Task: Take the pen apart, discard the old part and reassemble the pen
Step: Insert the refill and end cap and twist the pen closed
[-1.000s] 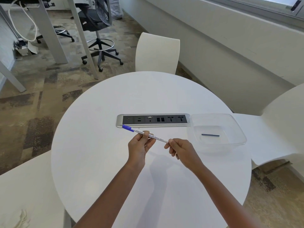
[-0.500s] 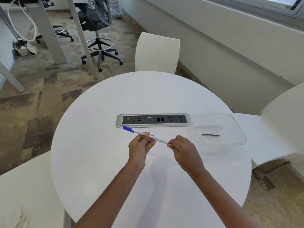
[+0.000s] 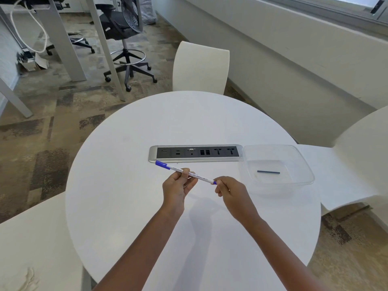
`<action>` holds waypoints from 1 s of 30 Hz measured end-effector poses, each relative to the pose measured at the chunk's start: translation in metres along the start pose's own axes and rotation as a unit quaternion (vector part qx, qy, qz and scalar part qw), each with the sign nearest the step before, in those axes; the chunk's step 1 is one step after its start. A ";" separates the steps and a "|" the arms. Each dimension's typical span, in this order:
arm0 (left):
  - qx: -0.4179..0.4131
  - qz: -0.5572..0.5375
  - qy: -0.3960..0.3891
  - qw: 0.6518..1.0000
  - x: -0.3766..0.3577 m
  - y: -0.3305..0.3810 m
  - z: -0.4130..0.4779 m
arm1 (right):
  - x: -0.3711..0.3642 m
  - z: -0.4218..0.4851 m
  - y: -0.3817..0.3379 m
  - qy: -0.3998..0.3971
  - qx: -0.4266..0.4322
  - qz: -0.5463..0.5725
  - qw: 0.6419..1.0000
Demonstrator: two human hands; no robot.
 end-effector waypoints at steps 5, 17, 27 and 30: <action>0.012 -0.007 0.009 1.000 -0.001 0.000 -0.001 | -0.005 -0.010 -0.004 0.070 0.111 -0.234 0.963; 0.007 0.034 -0.003 0.999 0.002 -0.004 0.001 | -0.004 -0.001 0.001 0.007 0.027 -0.107 0.994; -0.001 0.059 -0.020 0.998 0.000 -0.003 0.001 | 0.002 0.001 0.004 -0.126 -0.164 0.329 0.921; 0.000 0.014 -0.007 1.000 -0.001 -0.002 0.001 | -0.001 -0.002 -0.005 -0.036 -0.065 0.146 0.986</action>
Point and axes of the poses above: each hand's wrist, its own z-axis towards the middle knuckle, its own x-axis out of the back of the hand, y = z × x, the point moved 2 cm from there along z, towards the middle knuckle, and after that the axes turned 10 degrees about -y, right-handed, at the moved point
